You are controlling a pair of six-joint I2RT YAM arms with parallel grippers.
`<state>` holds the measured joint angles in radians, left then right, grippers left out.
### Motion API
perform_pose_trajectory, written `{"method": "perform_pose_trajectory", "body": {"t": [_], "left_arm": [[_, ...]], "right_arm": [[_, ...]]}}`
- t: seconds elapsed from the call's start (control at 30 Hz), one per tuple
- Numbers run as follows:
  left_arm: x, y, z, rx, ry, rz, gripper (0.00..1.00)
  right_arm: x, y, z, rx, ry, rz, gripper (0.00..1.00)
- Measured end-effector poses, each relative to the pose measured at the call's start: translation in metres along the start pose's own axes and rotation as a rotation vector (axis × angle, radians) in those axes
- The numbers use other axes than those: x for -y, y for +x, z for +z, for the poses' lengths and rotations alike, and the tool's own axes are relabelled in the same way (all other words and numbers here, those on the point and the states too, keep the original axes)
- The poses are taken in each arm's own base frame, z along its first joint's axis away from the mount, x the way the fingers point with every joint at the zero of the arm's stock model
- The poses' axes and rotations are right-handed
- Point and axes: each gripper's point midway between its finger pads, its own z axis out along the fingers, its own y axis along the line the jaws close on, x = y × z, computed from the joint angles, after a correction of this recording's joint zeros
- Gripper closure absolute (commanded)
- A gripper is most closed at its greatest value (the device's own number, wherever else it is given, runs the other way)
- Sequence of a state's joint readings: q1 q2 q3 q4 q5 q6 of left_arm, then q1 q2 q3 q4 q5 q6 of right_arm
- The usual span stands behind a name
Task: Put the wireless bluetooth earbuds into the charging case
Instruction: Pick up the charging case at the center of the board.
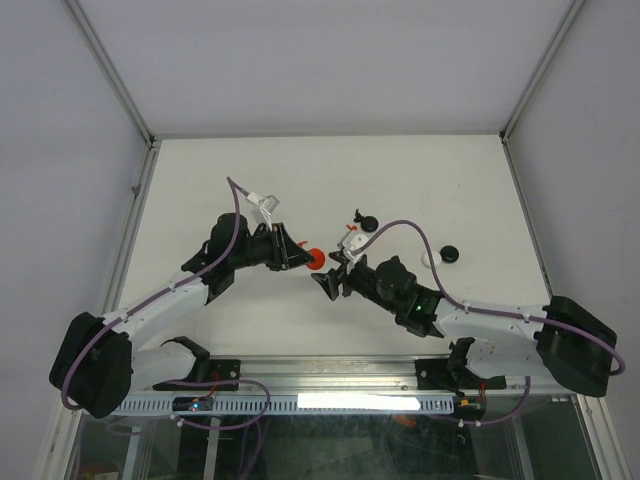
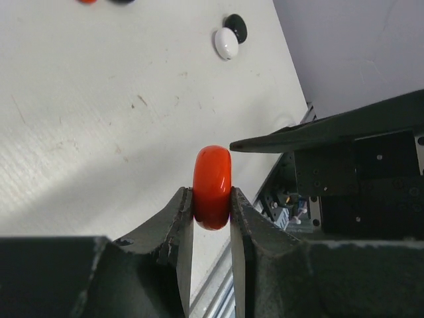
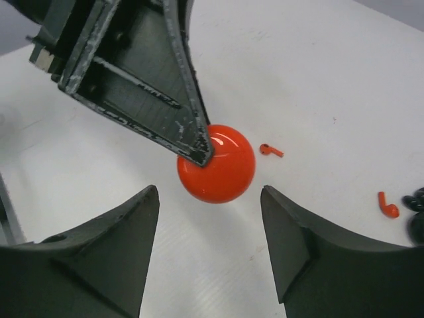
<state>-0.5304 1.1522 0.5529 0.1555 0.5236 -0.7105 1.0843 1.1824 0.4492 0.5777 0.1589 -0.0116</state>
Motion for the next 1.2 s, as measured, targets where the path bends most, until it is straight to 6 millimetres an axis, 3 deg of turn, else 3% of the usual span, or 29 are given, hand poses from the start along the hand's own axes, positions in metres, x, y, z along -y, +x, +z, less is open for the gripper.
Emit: {"method": "perform_pose_trajectory", "body": {"t": [0.17,0.33,0.6,0.73,0.9,1.2], "left_arm": [[0.013,-0.014,-0.004,0.003,0.018,0.162,0.95],[0.023,-0.02,-0.008,-0.032,0.05,0.318,1.0],[0.039,-0.022,-0.015,-0.088,0.115,0.532,1.0],[0.05,-0.025,-0.018,-0.106,0.136,0.619,1.0],[0.067,-0.021,-0.019,-0.135,0.189,0.727,1.0],[0.073,-0.006,-0.021,-0.192,0.237,0.804,1.0]], "right_arm": [[0.032,-0.026,-0.012,0.068,0.059,0.033,0.35],[0.075,-0.032,-0.023,0.096,0.172,0.053,0.29],[0.008,-0.031,-0.031,0.08,-0.304,0.147,0.36],[-0.011,-0.025,-0.035,0.048,-0.423,0.16,0.38],[-0.016,-0.027,-0.036,0.049,-0.454,0.163,0.42],[-0.013,-0.042,-0.034,0.108,-0.438,0.156,0.52]]}}
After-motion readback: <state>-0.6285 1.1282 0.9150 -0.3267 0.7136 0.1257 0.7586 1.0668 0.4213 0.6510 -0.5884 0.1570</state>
